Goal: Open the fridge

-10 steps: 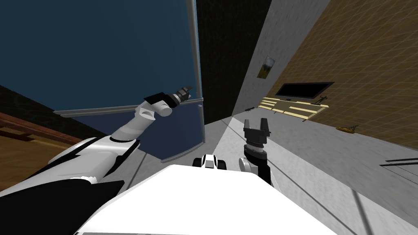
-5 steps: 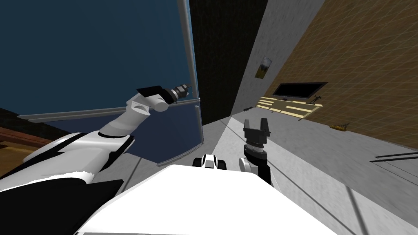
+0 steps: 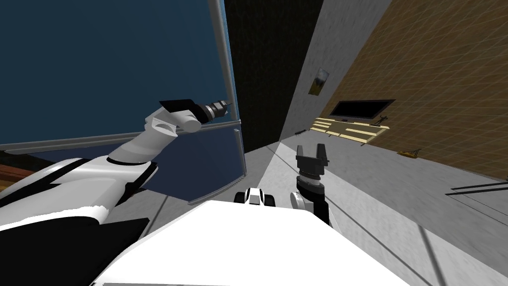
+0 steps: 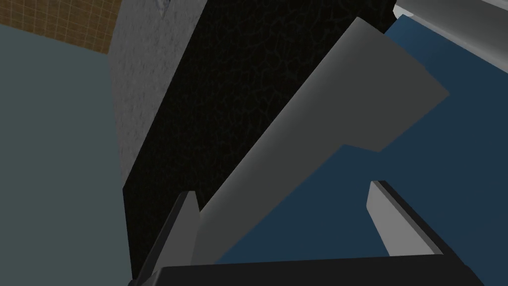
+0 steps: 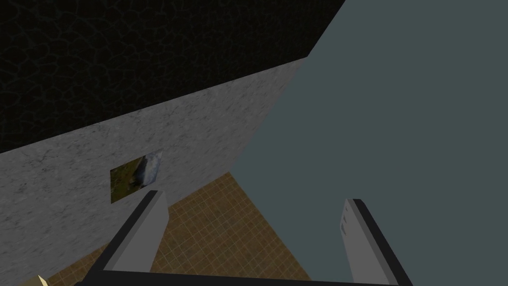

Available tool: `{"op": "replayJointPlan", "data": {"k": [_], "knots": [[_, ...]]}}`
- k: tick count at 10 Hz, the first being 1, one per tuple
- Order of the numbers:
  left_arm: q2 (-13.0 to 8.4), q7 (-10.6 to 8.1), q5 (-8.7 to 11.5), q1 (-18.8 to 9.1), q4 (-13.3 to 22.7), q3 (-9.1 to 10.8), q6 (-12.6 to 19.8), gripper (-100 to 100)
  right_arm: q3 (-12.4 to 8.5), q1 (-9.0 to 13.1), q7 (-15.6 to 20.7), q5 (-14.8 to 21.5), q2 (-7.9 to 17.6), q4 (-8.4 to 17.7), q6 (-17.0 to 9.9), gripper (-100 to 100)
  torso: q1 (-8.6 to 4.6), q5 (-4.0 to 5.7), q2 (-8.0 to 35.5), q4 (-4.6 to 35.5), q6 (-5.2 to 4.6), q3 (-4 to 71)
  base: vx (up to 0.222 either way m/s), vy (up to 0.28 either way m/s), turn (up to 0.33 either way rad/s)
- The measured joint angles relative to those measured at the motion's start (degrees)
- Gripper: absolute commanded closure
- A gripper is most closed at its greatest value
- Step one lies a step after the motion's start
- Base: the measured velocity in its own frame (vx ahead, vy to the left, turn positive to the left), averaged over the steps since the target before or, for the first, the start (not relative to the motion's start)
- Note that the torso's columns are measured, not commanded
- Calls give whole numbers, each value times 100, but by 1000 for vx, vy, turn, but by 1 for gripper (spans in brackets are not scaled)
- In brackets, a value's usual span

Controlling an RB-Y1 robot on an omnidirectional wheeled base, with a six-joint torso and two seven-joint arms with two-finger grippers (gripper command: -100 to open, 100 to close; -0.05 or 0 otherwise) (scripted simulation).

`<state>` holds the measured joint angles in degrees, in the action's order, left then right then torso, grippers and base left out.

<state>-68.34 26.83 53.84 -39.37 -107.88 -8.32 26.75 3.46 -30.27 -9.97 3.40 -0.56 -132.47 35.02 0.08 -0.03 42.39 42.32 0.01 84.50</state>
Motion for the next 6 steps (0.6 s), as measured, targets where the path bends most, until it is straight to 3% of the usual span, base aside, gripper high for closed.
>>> {"op": "replayJointPlan", "data": {"k": [1,3,5,6], "knots": [[0,0,0,0,0,0,0,100,0,0,0,0,0,0,0,0,-3,1,-3,-1,0,2,-184,62,-36],[-15,30,226,-134,-210,-104,-22,100,-1,3,0,0,1,1,-1,0,17,-5,37,15,4,-26,-204,100,-27],[3,27,375,-167,-460,-173,-63,100,0,4,0,0,0,1,-1,0,-14,4,11,3,-2,-6,-279,75,-26],[-31,84,572,-287,-518,-269,-105,100,0,4,0,0,0,1,-1,0,-17,7,-1,1,-1,1,-173,46,-15]]}}
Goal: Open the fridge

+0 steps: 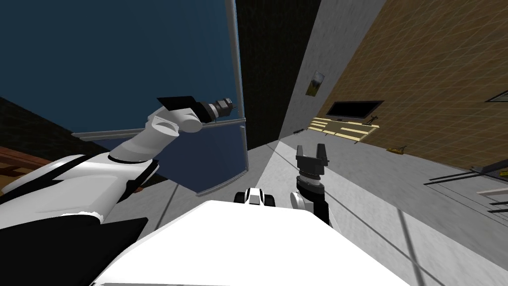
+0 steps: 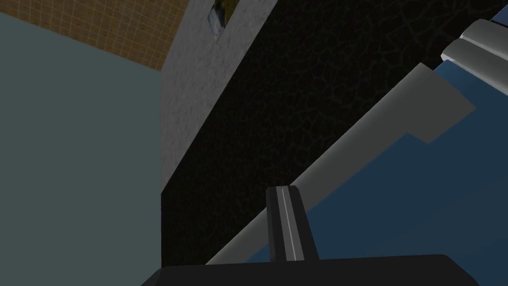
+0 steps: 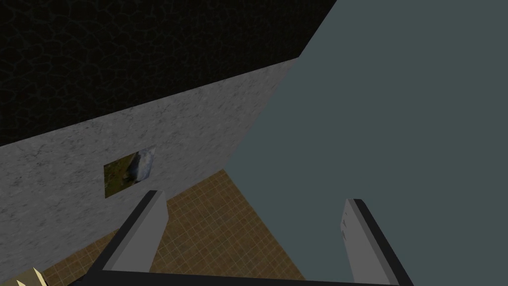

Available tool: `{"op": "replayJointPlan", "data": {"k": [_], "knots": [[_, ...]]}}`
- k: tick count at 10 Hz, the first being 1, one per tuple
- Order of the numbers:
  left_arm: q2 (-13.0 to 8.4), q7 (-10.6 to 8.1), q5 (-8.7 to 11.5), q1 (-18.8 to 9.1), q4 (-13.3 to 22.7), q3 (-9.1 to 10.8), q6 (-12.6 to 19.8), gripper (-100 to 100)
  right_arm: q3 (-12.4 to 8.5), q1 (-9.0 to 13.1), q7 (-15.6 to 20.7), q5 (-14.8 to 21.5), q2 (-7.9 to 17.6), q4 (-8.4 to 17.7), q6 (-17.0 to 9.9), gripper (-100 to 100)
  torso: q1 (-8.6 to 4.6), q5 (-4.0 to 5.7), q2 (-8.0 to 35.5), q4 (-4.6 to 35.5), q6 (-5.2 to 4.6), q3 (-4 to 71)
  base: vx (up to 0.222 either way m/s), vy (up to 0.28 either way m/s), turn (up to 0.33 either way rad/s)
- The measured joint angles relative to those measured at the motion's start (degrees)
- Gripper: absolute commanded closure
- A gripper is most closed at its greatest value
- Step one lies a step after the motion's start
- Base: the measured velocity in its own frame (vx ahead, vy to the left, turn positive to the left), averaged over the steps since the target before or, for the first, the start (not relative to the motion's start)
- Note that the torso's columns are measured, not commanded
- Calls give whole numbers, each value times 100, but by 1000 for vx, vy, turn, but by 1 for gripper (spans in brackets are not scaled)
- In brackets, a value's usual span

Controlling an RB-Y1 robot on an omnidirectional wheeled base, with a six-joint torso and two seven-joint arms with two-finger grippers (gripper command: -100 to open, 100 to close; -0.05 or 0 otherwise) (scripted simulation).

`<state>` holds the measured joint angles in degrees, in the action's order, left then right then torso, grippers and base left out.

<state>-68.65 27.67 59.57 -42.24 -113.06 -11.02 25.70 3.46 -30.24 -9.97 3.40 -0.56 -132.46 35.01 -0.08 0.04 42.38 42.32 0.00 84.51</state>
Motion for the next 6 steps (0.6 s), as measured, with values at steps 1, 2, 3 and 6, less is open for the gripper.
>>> {"op": "replayJointPlan", "data": {"k": [1,2,3,6], "knots": [[-15,7,39,61,-108,16,-34,100,0,-1,0,0,0,0,0,0,-4,-1,-39,-12,1,22,-133,40,-14],[-69,19,163,84,-223,14,-82,100,0,-2,0,0,0,-1,1,0,1,-1,-49,-17,-2,32,-189,72,-28],[-54,32,258,25,-333,-43,-104,100,0,-2,0,0,0,-1,1,0,14,-5,-23,-10,-2,17,-225,88,-37],[-128,131,679,-5,-740,-177,-269,100,0,-1,0,0,0,0,0,0,9,-4,11,4,1,-8,-207,66,-23]]}}
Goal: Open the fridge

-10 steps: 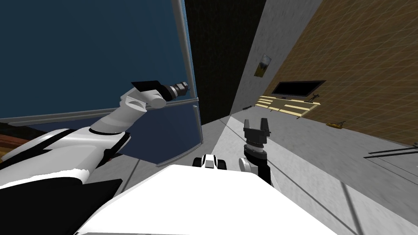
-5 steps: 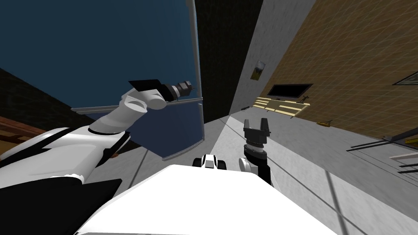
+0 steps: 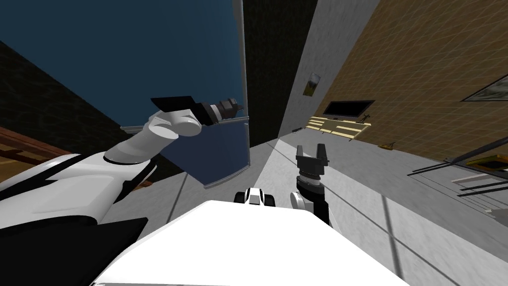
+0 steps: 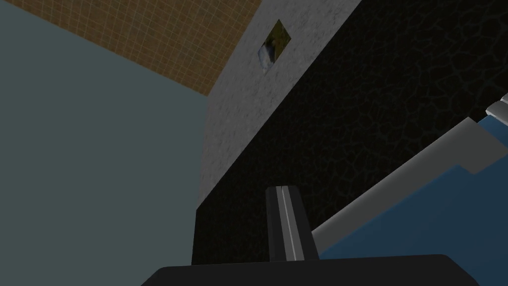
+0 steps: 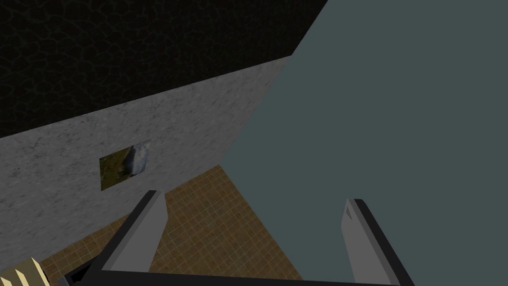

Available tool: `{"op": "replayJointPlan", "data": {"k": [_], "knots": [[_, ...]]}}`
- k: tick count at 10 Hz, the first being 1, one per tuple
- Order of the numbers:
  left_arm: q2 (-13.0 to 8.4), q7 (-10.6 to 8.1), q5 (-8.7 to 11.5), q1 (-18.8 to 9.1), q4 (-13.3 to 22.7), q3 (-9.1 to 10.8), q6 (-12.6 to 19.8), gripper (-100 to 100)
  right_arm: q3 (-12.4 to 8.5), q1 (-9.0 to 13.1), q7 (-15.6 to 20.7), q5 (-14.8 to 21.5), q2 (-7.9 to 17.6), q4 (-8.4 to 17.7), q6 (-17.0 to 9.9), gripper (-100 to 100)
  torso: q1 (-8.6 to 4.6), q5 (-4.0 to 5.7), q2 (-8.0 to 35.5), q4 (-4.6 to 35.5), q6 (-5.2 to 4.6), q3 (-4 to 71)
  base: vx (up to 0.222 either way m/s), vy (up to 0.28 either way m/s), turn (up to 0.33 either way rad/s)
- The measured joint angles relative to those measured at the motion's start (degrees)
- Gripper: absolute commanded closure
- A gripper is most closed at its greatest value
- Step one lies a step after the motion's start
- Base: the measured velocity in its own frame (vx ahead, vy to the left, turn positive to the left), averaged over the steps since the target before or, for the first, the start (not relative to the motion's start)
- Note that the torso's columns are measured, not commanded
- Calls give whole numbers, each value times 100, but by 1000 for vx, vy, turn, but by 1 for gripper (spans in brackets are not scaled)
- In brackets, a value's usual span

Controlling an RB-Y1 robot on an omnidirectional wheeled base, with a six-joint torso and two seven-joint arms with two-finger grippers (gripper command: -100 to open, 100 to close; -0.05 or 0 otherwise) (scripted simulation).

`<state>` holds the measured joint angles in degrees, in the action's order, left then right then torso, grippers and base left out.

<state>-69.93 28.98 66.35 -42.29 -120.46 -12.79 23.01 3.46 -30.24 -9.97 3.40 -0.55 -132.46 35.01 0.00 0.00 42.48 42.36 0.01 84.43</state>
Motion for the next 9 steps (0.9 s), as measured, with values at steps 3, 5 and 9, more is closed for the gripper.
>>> {"op": "replayJointPlan", "data": {"k": [3,5,9], "knots": [[-63,13,74,-57,32,7,3,-100,0,-6,0,0,0,-2,1,0,-3,1,-112,-39,-3,74,136,32,-36],[-110,-17,96,-105,57,40,48,-100,0,-7,0,0,0,-2,2,0,-5,1,-44,-15,-2,29,215,33,-34],[-217,-92,137,-215,130,114,149,-100,0,-5,0,0,1,-1,1,0,0,1,-6,-3,-1,5,197,60,-43]]}}
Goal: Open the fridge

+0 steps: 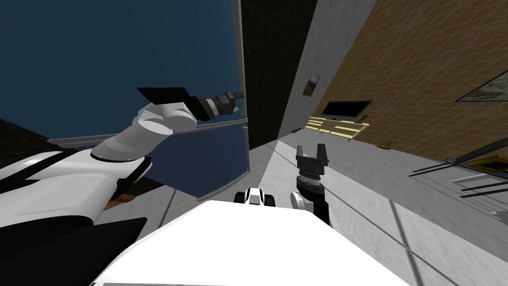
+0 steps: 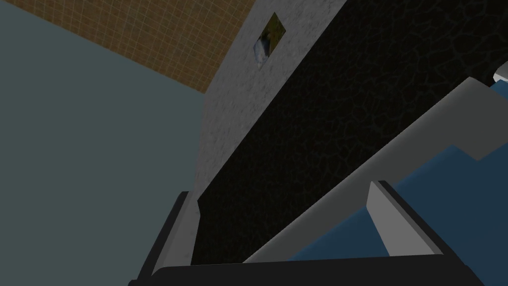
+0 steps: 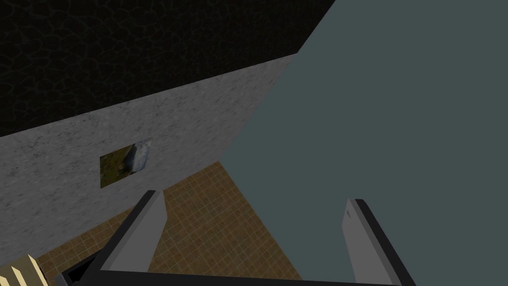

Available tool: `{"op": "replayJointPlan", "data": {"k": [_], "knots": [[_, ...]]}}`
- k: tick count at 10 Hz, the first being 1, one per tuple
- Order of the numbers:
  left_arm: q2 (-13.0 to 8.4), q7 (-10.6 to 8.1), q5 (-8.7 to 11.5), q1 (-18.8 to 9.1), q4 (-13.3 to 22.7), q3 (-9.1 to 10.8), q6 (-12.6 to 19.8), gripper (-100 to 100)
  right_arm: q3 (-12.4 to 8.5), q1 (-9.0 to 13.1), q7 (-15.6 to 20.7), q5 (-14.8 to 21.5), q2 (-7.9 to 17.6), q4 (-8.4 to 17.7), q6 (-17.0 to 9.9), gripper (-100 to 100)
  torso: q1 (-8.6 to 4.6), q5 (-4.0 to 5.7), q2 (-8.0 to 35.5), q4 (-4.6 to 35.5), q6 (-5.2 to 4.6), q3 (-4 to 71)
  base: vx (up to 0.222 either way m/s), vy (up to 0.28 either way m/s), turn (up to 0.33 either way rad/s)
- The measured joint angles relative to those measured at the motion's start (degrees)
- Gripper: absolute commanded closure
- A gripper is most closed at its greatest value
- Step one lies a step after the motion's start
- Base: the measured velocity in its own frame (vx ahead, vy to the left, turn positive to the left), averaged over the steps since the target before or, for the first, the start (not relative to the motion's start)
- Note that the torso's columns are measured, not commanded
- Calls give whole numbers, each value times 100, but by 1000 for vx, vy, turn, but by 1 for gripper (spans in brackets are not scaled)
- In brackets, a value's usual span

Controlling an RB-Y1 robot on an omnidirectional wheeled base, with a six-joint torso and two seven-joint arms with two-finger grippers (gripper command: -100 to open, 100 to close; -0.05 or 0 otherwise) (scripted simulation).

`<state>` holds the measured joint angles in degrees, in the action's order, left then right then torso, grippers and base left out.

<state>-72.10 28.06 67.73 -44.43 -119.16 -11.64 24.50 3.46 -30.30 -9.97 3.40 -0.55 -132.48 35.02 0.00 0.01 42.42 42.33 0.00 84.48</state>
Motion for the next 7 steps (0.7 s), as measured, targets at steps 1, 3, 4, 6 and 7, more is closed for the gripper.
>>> {"op": "replayJointPlan", "data": {"k": [1,3,4,6,7], "knots": [[-18,-7,11,-31,28,7,17,-100,0,0,0,0,0,0,0,0,5,-2,-4,-1,0,2,185,66,-38],[-96,15,101,-99,105,21,33,-100,0,0,0,0,0,0,0,0,-8,2,-21,-7,-1,13,205,46,-37],[-110,-18,82,-127,107,46,68,-100,0,0,0,0,0,0,0,0,-5,1,-23,-8,-1,15,231,61,-42],[-159,-69,100,-209,159,74,136,-100,0,-1,0,0,0,0,0,0,1,-1,-24,-8,0,16,232,51,-48],[-193,-83,115,-232,183,97,156,-100,0,-1,0,0,0,0,0,0,-2,0,-13,-5,-1,9,206,33,-41]]}}
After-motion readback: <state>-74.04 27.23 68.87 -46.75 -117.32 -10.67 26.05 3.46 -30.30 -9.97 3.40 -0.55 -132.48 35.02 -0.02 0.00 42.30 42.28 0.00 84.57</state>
